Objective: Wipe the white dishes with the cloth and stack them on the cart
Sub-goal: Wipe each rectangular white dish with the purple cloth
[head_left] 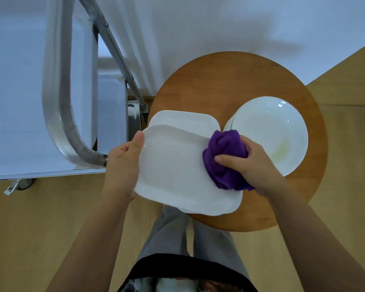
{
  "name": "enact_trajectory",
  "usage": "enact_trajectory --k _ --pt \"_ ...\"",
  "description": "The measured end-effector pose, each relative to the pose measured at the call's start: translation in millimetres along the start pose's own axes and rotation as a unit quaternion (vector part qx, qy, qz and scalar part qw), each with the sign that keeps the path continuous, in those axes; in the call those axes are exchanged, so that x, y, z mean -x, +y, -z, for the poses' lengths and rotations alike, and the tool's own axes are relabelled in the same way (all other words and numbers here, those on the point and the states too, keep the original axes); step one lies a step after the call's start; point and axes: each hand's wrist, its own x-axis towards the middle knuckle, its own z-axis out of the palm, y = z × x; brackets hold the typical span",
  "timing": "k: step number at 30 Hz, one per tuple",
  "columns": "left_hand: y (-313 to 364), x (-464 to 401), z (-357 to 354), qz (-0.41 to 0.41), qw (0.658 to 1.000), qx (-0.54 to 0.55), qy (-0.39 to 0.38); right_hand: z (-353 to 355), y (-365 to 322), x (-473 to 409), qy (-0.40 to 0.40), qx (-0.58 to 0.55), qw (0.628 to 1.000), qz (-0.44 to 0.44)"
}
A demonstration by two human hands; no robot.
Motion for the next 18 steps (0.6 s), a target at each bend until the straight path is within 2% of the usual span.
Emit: enact_trajectory --k 4,9,12,13,15,16,18 --pt "4 2 -8 -0.002 0.997 0.048 0.065 -26 15 3 0.168 -0.139 0.975 -0.028" --pt "11 9 -34 -0.005 0.980 0.126 0.152 -54 17 4 0.322 -0.317 0.891 -0.050" --pt "-1 30 -62 0.029 0.967 0.197 0.156 -69 8 0 0.367 -0.390 0.844 -0.034" --pt "-7 38 -70 0.049 0.959 0.234 0.150 -72 3 -2 0.366 -0.395 0.842 -0.029" --pt "-16 50 -77 0.057 0.949 0.278 0.136 -70 -8 -8 0.349 -0.365 0.863 -0.031" --pt "-18 52 -76 0.045 0.951 0.289 0.102 -62 -12 -12 0.336 -0.348 0.874 -0.038" --pt "-17 47 -63 0.026 0.958 0.284 -0.018 -43 -20 -16 0.297 -0.333 0.893 -0.052"
